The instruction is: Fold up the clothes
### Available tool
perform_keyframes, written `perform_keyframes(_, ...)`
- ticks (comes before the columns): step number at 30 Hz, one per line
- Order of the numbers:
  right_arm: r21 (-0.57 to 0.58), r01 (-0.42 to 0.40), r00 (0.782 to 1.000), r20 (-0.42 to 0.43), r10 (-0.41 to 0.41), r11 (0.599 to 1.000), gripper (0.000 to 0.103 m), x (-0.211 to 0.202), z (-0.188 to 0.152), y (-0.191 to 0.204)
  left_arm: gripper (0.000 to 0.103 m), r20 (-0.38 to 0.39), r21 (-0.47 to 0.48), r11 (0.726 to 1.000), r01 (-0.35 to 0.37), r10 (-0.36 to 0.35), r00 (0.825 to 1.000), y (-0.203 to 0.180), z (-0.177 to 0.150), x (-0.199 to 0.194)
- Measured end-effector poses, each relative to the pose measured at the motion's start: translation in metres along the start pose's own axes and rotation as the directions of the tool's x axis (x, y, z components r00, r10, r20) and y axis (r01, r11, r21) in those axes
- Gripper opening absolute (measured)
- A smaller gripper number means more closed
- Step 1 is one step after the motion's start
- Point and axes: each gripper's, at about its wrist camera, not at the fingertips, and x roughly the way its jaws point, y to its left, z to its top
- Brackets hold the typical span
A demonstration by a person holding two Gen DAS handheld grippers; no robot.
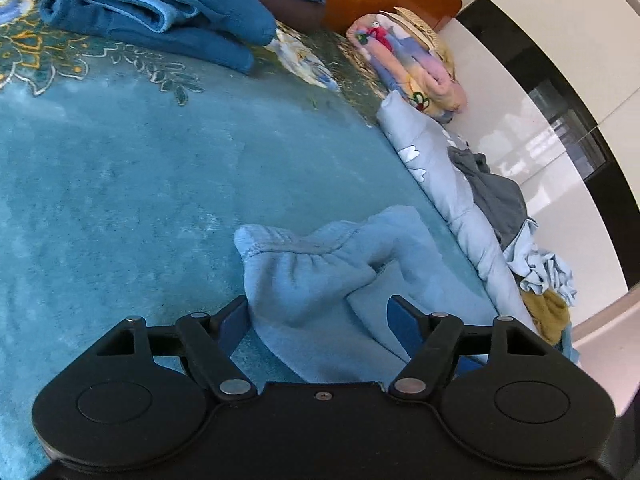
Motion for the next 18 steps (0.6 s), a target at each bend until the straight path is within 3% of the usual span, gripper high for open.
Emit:
perform_keyframes(5, -0.023, 0.029, 0.999, -0.030, -0.029, 0.999, 0.031, 0.020, 0.000, 0.008, 0.070, -0.008, -0.032, 0.999, 0.044, -0.045, 0.999, 0.003, 0.000, 0.001)
perform_keyframes(9, 0.037, 0.016, 0.999, -0.040, -0.015, 0.999, 0.005, 0.026, 0.001, 0.003, 0.070, -0.011, -0.034, 0.998, 0.053, -0.053, 0.999, 0.004, -0.002, -0.001)
perform_keyframes(13, 0.108, 0.013, 1.000, 0.016, -0.015, 0.994, 0.002, 0.004, 0.002, -0.007, 0.070, -0.015, -0.044, 0.998, 0.052, -0.053, 0.998, 0.004, -0.002, -0.004)
perform_keyframes(18, 0.238, 0.025, 0.990, 0.130, -0.058, 0.971, 0.002, -0.054, -0.004, -0.039, 0.071, -0.027, -0.070, 0.996, 0.048, -0.050, 0.998, 0.004, -0.006, -0.008)
